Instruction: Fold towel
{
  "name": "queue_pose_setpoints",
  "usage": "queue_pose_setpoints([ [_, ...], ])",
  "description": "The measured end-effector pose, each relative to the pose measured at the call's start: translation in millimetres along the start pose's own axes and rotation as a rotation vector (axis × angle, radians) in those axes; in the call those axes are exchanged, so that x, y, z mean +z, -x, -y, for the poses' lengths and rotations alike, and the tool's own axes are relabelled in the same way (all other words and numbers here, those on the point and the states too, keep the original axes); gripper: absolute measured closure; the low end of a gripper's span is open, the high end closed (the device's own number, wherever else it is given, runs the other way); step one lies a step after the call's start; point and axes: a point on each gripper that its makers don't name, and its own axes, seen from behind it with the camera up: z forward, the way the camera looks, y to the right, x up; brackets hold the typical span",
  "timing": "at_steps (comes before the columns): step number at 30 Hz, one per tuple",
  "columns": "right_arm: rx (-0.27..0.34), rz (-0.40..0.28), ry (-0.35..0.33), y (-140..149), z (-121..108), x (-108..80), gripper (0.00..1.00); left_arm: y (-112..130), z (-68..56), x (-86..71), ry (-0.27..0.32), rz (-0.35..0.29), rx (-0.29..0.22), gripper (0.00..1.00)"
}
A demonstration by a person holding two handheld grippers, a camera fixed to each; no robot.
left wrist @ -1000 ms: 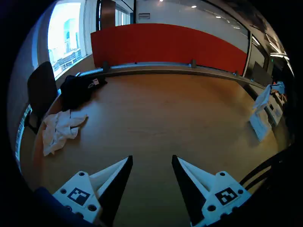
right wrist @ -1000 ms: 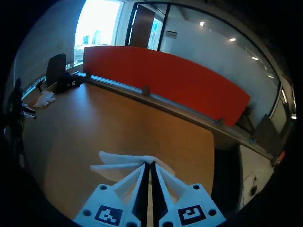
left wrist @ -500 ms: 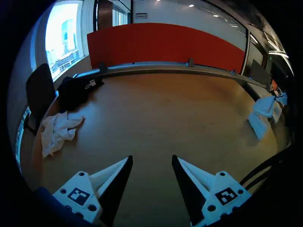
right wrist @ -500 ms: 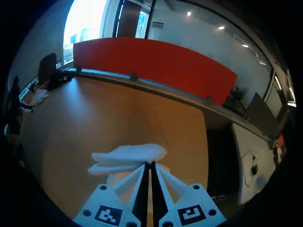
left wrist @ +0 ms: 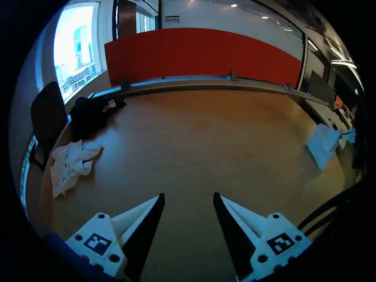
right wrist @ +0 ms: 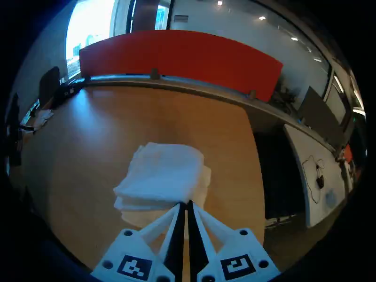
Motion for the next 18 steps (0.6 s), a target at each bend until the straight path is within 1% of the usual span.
queue_pose_setpoints([
  [11, 0.052, 0.049, 0.023, 36.5, -8.5, 12.8, 0.94, 5.6, 7.1, -3.5, -0.014, 0.009, 0.000, 0.24],
  [18, 0.096, 0.095, 0.040, 61.1, -12.2, 28.1, 0.95, 7.4, 9.9, -4.5, -0.022, 0.010, 0.000, 0.24],
])
